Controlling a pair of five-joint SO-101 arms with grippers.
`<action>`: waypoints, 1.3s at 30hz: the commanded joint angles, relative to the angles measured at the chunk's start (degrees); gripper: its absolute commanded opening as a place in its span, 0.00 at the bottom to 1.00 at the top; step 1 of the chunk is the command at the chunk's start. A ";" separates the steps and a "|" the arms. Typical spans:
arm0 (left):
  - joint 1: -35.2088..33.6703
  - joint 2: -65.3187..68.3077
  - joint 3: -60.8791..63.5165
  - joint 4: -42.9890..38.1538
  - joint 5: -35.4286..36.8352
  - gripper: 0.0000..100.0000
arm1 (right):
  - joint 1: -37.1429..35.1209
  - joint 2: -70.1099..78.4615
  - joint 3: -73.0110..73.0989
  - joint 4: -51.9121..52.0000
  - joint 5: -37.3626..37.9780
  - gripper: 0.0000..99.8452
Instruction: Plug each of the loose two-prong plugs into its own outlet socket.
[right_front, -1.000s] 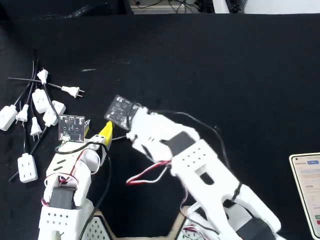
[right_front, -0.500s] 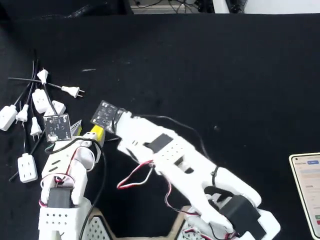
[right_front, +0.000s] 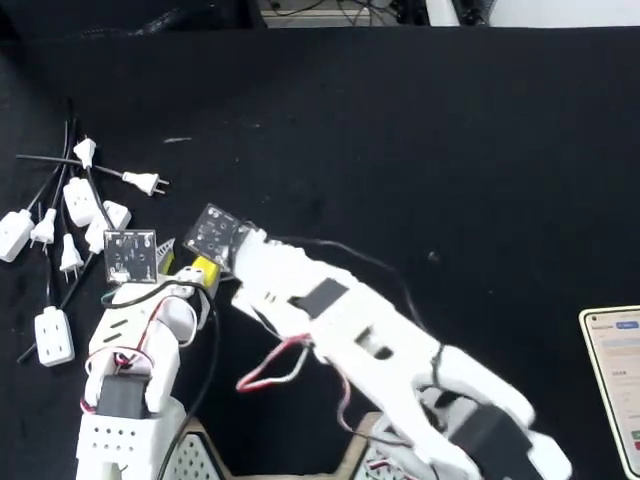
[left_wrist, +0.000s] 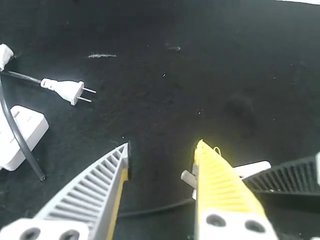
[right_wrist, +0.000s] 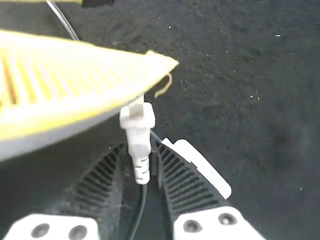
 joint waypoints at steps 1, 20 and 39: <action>0.66 -0.26 -1.10 -0.62 -0.70 0.22 | -0.79 -8.84 1.45 -1.23 -1.49 0.01; 0.75 -0.26 -1.01 -0.26 -0.62 0.22 | -4.40 -19.38 7.25 -2.55 -6.51 0.01; 0.75 -0.26 0.13 -0.26 -0.62 0.22 | 2.73 -19.38 7.43 11.43 0.88 0.01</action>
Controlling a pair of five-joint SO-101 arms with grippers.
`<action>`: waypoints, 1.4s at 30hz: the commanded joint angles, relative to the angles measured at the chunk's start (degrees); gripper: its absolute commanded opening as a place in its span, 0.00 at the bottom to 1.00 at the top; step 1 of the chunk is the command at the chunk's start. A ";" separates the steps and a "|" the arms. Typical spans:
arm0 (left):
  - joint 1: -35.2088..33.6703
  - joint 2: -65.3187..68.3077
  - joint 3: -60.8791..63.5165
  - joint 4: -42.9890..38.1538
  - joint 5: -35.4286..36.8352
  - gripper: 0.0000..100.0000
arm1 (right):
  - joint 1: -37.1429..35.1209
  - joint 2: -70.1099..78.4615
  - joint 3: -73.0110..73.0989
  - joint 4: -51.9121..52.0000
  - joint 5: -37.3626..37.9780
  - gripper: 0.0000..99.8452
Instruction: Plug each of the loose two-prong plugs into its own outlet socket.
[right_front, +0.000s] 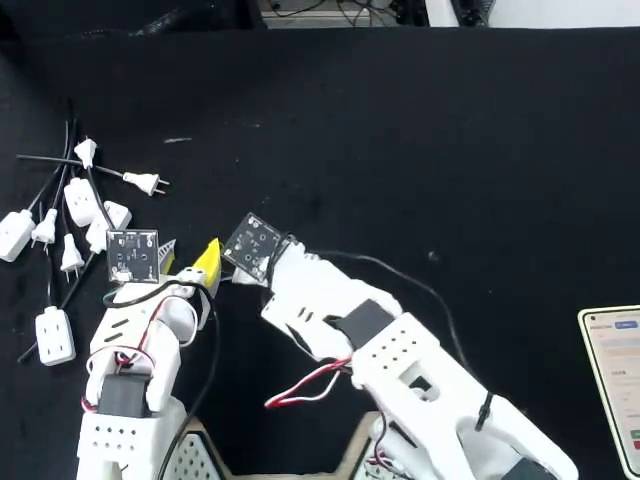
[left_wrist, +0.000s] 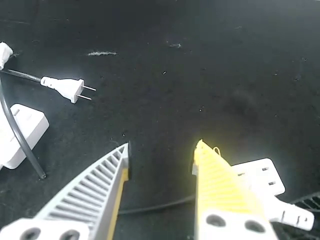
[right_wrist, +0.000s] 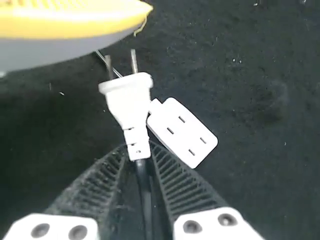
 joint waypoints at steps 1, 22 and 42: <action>0.57 -0.44 -0.04 -0.26 -0.35 0.22 | -0.70 -2.07 -0.04 0.62 0.79 0.01; 3.56 -0.26 1.89 -0.44 -0.44 0.22 | 19.78 -2.15 -6.29 14.33 11.25 0.01; 3.12 -0.26 1.89 -0.26 -0.44 0.22 | 43.43 -2.07 -12.35 23.03 33.85 0.01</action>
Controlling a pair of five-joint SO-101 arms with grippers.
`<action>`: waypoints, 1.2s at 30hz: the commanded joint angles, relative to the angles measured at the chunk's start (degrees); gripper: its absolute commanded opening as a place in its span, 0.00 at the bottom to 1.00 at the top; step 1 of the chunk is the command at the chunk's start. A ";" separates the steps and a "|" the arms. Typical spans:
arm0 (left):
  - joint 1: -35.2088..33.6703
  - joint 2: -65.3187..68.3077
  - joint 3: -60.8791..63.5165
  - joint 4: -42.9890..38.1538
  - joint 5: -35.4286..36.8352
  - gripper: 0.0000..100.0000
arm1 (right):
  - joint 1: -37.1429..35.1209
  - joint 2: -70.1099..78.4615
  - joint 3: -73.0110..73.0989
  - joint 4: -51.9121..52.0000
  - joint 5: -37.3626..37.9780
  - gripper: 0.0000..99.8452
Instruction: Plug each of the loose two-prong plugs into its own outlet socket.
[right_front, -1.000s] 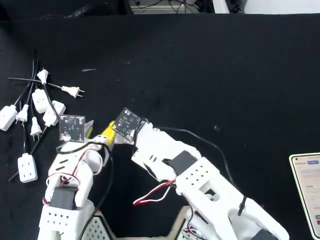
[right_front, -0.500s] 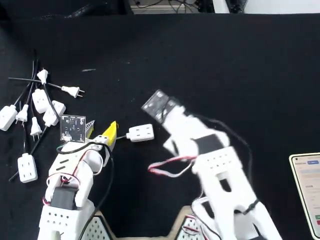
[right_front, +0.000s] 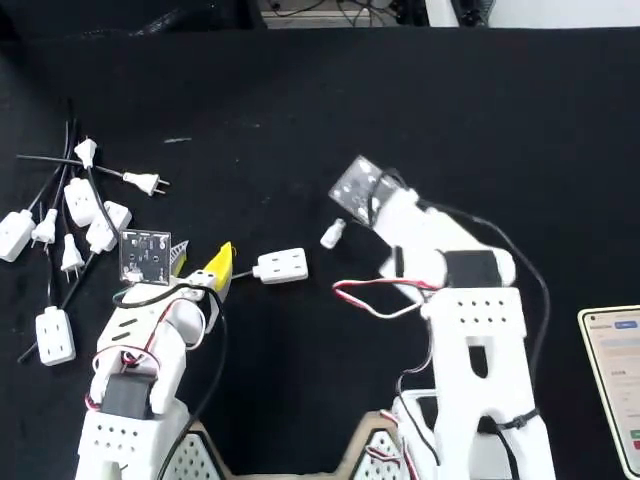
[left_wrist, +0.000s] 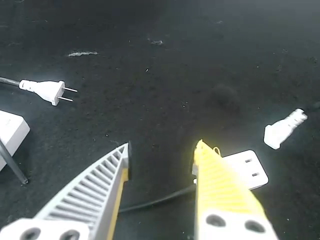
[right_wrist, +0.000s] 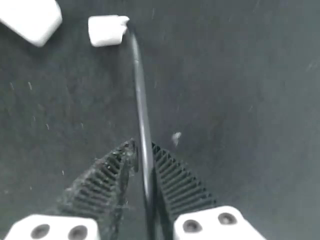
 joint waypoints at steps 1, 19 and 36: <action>-0.57 -0.26 1.36 -0.26 -0.44 0.22 | 6.15 -1.80 5.23 -6.59 2.81 0.01; -0.57 -0.35 1.36 -0.62 -0.44 0.22 | -4.04 0.13 -3.03 -3.08 -11.69 0.22; -0.57 -0.35 1.27 -0.62 -0.44 0.22 | -9.49 43.12 -22.73 -12.84 0.88 0.22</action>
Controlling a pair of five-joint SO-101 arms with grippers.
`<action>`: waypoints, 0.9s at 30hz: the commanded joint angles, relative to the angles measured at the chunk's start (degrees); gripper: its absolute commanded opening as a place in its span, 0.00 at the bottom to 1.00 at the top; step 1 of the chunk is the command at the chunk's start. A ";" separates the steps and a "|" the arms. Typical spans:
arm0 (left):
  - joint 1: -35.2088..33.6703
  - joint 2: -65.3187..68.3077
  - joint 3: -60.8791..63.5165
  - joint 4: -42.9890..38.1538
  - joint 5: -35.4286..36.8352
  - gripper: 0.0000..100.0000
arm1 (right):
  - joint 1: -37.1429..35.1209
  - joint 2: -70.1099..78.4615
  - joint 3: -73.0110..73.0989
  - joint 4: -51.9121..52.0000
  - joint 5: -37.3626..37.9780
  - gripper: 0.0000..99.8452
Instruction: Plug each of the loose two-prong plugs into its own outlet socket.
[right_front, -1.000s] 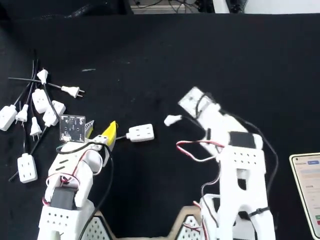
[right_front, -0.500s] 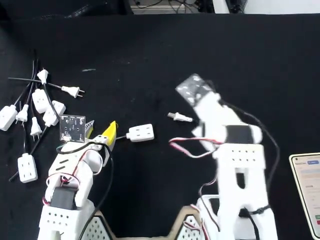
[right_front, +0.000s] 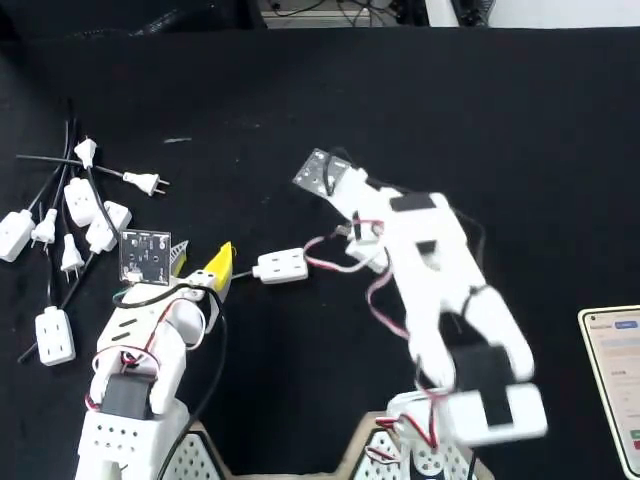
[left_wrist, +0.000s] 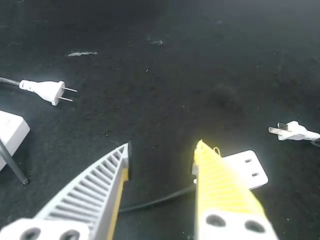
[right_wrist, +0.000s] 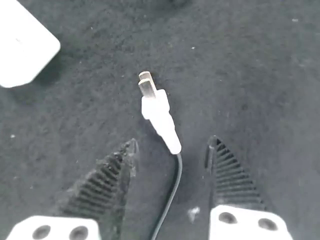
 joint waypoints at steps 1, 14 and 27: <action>-0.57 -0.35 1.27 -0.62 -0.44 0.22 | -1.05 4.00 -7.60 1.23 1.05 0.22; -0.57 -0.35 1.19 -0.53 -0.44 0.22 | -0.97 16.04 -13.05 0.53 8.26 0.04; -0.57 -0.35 1.10 -0.62 -0.44 0.22 | -2.46 -7.25 -5.23 10.11 1.49 0.01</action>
